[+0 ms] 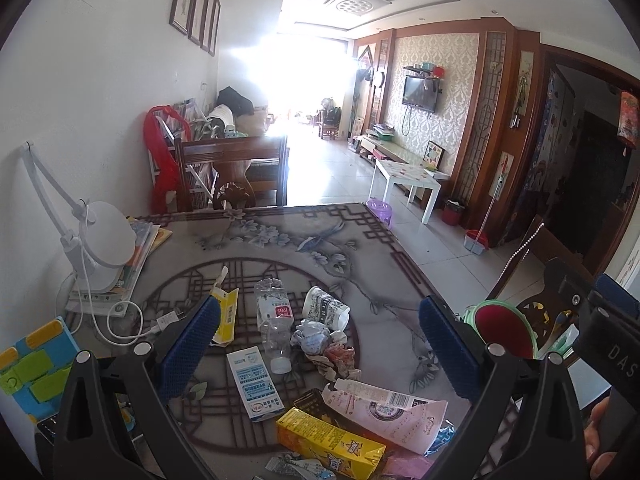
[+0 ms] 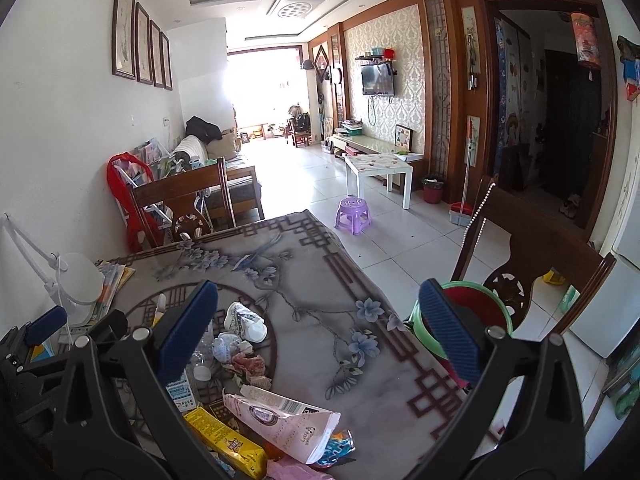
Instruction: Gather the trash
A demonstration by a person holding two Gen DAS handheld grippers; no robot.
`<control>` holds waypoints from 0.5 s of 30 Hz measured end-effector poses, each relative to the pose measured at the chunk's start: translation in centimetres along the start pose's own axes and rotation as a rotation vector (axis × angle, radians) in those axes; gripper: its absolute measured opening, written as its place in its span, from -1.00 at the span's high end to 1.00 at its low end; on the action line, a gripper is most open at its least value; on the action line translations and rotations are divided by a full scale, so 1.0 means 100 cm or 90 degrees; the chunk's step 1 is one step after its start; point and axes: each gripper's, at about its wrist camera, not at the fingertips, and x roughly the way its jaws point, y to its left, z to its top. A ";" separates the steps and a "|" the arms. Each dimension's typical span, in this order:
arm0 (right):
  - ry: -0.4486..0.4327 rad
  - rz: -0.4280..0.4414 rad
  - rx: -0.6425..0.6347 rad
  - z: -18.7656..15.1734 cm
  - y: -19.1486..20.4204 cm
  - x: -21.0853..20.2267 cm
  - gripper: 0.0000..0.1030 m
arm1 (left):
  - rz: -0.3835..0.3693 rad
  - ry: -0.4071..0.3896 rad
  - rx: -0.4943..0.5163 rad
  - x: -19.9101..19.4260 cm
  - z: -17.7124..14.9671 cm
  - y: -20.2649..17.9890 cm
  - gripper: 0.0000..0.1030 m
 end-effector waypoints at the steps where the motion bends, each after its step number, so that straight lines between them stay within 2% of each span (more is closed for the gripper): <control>1: 0.001 -0.001 -0.001 0.000 0.000 0.002 -0.93 | -0.001 0.001 -0.001 0.001 0.000 0.001 -0.85; 15: 0.011 -0.034 0.008 0.000 0.003 0.001 -0.93 | -0.018 0.018 0.003 0.014 0.002 0.004 -0.85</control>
